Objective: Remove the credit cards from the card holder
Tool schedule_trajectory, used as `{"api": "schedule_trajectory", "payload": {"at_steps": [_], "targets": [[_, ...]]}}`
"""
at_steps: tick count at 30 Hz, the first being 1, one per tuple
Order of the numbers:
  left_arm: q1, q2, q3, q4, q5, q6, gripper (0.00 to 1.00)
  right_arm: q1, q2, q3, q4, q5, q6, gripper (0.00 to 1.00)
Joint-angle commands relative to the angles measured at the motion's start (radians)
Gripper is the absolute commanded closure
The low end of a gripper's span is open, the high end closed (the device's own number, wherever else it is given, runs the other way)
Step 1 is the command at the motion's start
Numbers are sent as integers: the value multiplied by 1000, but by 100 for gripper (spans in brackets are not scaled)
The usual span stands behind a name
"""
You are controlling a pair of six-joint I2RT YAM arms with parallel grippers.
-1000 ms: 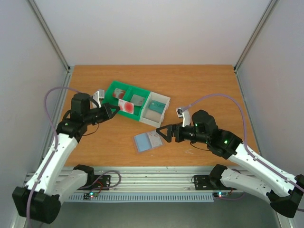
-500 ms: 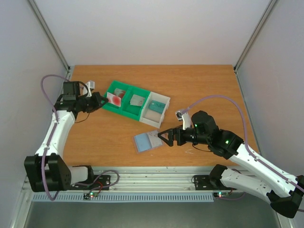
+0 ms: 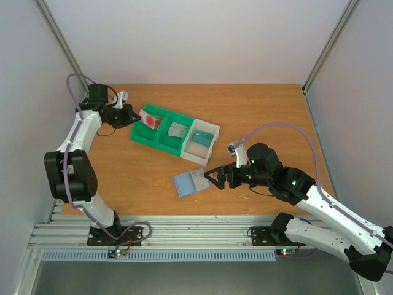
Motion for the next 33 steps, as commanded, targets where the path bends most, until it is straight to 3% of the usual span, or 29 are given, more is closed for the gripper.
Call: {"api": "schedule_trajectory", "payload": {"at_steps": [1,20,33], "targets": [[6,81,75,-23,4,56,100,0,21,39,-3,13,-11,2],[1,359,255,24,19,81,100,1,135,62,15,32,22,2],[-25,470,353,7,28,77,99,-1,202,84,35,44,18,2]]}}
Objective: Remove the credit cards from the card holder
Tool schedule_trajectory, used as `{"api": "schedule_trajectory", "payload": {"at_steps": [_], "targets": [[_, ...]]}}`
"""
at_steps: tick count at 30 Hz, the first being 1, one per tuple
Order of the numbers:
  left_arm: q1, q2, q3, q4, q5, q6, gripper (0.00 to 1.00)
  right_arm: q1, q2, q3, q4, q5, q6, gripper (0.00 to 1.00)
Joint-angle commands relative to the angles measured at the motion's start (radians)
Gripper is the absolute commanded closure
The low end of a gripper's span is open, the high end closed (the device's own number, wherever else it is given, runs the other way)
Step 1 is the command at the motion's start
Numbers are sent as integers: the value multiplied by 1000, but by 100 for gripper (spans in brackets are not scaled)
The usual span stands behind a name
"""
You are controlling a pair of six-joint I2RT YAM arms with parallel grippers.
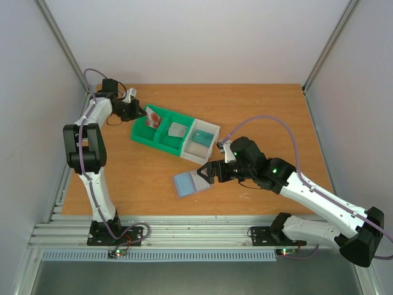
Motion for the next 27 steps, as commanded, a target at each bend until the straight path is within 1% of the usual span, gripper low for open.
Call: {"api": "schedule_trajectory", "payload": {"at_steps": [1,10,15,23,27], "targets": [[-10,51,49,5,10,18,98,-1,5,34,22,24,3,2],[-28,88,99,-22,-30,27,95,-5,0,40,1,43,-3,2],[-34,97,117,-30,-58,16,87,-7,-2,46,-7,51,-7,1],[-46,99,146,-57,-90,11,79,-11,-7,46,-28,72,-9,1],[-49,94,148,-61,-98,5,70,-12,-13,43,-33,83,-9,2]]}}
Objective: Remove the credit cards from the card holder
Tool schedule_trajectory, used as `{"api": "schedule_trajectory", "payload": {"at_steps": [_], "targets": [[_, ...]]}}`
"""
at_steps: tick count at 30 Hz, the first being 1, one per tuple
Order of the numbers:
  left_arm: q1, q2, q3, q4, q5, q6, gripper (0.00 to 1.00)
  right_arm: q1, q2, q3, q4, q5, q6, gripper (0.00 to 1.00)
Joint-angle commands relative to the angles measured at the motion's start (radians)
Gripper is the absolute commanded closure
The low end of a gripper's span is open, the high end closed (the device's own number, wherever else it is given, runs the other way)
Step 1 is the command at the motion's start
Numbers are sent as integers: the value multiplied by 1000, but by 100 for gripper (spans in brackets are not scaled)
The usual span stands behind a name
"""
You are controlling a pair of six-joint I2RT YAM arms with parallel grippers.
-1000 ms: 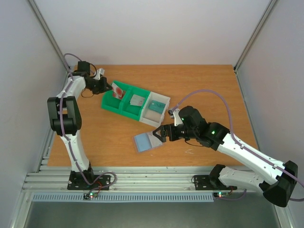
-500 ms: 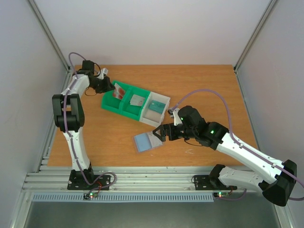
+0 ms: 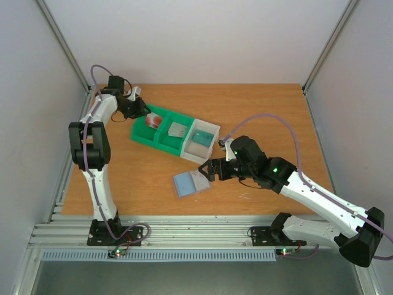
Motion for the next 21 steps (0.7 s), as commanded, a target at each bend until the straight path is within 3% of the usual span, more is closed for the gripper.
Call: {"api": "schedule_trajectory", "payload": {"at_steps": [1,11,17,21], "targets": [[-7,16,37,-12,-26,4,68,-5,-20,28,-21,30,-6,2],[-10,-43,5,-13,-55,-20,52,-7,-59,22,-55,91,22,2],[-14,-150,-122,39,-42,-60,44,-8,-60,23,-115,163,80,1],[-18,-266,-229,56,-28,-81,43,-8,-46,26,-137,149,66,1]]}}
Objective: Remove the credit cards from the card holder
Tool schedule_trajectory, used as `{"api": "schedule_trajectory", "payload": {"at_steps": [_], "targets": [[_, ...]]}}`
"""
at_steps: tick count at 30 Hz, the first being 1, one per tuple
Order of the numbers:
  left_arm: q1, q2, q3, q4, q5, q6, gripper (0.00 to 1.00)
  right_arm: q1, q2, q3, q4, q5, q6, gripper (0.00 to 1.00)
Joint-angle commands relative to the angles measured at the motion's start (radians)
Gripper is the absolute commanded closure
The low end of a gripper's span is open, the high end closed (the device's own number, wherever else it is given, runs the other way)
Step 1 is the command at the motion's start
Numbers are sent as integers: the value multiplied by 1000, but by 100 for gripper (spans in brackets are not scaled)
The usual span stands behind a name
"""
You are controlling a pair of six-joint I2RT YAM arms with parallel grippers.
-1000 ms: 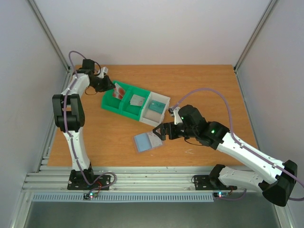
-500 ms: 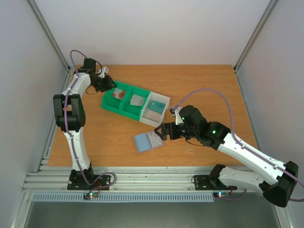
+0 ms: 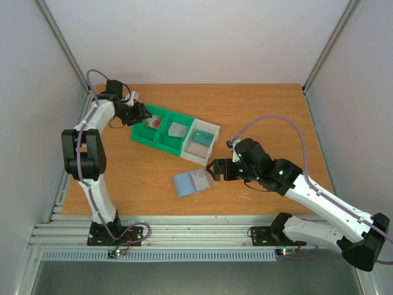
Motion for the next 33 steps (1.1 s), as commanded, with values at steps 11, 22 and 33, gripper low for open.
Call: {"api": "schedule_trajectory", "payload": {"at_steps": [11,22,33], "targets": [[-159,-495,-488,191,63,-175,48,-4,56,-43,39,-76,-58,21],[-353,-684,-794,345,41,-298,50,-4,186,-110,178,-114,-41,63],[-485,-763,-975,458,33,-397,54,-4,371,-77,268,-79,-79,67]]}}
